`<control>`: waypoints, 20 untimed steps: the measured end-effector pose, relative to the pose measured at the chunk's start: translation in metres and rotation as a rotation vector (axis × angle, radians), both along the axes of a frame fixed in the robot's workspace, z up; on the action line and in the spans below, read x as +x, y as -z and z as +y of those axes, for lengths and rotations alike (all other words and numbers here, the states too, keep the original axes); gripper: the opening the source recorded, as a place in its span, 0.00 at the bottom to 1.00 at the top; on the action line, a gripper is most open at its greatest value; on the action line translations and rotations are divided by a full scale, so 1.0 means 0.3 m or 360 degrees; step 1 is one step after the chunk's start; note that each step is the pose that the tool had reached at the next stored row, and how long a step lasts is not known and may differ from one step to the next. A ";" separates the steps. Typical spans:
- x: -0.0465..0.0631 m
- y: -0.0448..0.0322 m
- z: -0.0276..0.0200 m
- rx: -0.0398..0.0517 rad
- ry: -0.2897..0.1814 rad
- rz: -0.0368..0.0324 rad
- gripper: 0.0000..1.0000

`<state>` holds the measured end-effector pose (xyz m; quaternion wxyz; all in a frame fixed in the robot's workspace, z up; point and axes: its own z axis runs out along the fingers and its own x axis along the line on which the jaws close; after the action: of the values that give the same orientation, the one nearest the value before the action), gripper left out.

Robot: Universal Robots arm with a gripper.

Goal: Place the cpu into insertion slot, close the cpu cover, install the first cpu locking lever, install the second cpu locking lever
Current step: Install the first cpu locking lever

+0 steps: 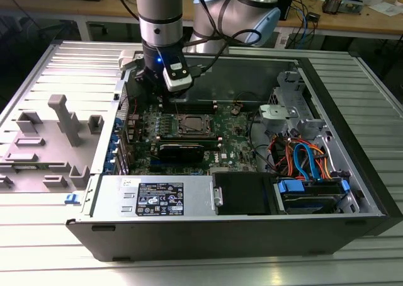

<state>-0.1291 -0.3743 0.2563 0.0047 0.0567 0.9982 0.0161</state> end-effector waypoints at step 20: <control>0.000 -0.015 0.037 0.0001 -0.0144 0.0000 0.11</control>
<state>-0.1292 -0.3630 0.2607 0.0038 0.0117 0.9998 0.0168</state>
